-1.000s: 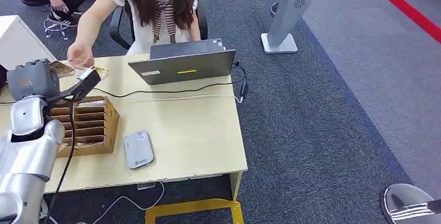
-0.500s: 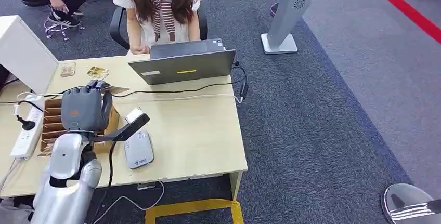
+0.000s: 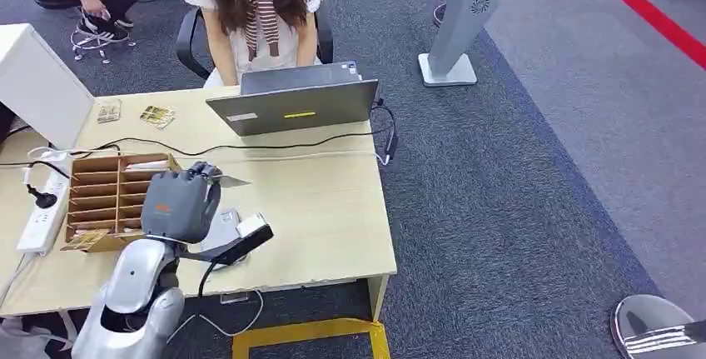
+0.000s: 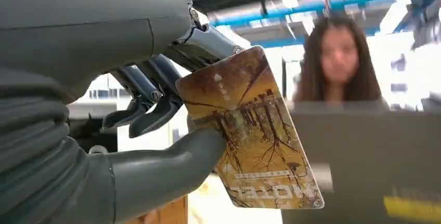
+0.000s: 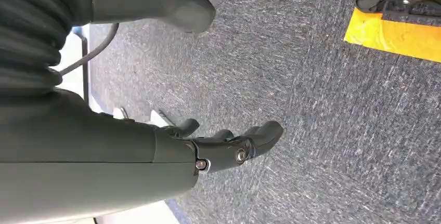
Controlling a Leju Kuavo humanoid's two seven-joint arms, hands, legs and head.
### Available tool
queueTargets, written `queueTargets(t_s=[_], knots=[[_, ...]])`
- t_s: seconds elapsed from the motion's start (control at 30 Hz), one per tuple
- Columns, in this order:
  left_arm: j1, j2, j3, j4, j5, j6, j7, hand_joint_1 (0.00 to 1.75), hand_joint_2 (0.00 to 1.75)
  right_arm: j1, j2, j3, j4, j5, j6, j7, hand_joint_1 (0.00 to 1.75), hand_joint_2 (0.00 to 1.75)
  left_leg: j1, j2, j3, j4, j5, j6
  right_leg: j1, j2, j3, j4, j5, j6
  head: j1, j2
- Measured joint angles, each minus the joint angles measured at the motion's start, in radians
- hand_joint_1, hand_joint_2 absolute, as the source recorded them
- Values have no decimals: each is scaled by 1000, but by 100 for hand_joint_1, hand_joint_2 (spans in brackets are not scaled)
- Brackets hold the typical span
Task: Pass the card to the sensor for recognition and then transmit it.
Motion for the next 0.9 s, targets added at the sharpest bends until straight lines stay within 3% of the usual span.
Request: queueTargets(t_s=[0.17, 0.67, 0.9], knots=[[7, 10, -22, 39, 27, -46, 53, 175, 175, 0, 0, 0, 0, -6, 1, 2, 0, 175, 0, 0, 0, 0, 0, 0, 0, 0, 0, 0, 0, 0, 0, 0], [16, 2, -22, 167, 2, -73, 168, 175, 175, 1, 0, 0, 0, -23, 3, 5, 0, 175, 0, 0, 0, 0, 0, 0, 0, 0, 0, 0, 0, 0, 0, 0], [16, 3, -22, 202, -8, -72, 179, 175, 175, 1, 0, 0, 0, -27, 3, 6, 0, 175, 0, 0, 0, 0, 0, 0, 0, 0, 0, 0, 0, 0, 0, 0]])
